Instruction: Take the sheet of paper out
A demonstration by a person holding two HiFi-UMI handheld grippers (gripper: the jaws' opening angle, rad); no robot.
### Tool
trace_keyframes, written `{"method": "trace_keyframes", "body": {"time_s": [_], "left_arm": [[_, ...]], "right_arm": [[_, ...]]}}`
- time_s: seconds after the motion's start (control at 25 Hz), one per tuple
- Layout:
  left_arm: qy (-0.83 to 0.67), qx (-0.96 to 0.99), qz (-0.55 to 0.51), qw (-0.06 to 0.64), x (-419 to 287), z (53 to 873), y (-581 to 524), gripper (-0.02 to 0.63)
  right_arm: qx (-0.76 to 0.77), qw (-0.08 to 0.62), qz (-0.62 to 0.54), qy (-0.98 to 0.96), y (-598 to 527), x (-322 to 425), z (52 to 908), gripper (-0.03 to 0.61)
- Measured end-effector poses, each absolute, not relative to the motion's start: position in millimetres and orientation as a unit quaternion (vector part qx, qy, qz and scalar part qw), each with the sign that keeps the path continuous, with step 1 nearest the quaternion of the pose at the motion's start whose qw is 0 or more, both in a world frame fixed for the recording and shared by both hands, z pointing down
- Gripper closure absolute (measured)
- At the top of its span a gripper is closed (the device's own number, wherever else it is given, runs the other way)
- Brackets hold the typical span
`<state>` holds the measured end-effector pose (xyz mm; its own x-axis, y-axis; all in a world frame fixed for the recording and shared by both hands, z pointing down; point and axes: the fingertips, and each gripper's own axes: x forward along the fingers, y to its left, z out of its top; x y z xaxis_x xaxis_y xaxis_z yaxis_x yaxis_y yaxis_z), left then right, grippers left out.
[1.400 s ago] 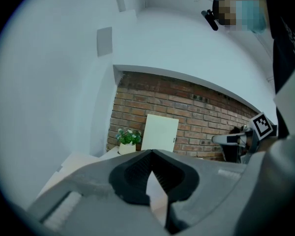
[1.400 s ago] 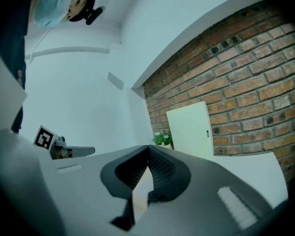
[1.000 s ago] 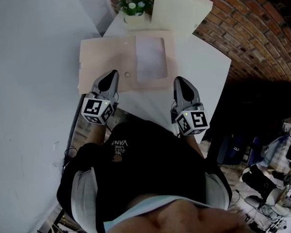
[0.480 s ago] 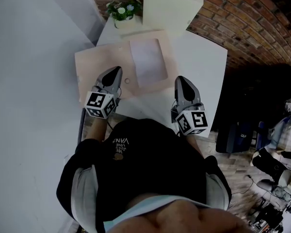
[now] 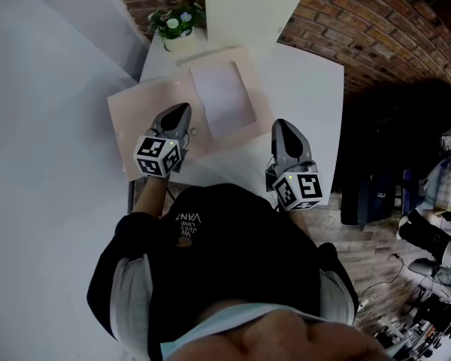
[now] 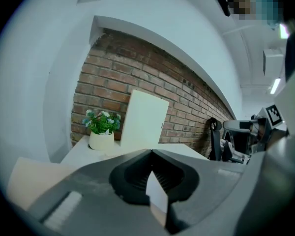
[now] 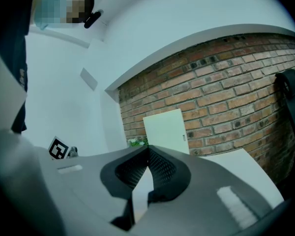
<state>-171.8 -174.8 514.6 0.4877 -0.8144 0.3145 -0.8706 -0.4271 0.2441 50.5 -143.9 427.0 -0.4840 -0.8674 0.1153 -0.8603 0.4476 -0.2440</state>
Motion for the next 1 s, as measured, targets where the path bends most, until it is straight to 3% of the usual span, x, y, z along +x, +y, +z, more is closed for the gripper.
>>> {"method": "trace_keyframes", "body": {"time_s": [0.44,0.92,1.0], "left_arm": [[-0.478,0.831,0.108,0.262,-162,566,-185,0.612],[-0.456,0.793,0.108,0.389,-151,621,-190,0.612],[-0.447,0.787,0.105,0.412,-147,629,-189,0.576]], "right_arm": [[-0.537,0.007,-0.138,0.832,-141,64,431,0.577],[-0.556,0.003,-0.146,0.818,-141,77,434,0.577],[-0.557,0.002,-0.147,0.818,-142,79,435,0.577]]}}
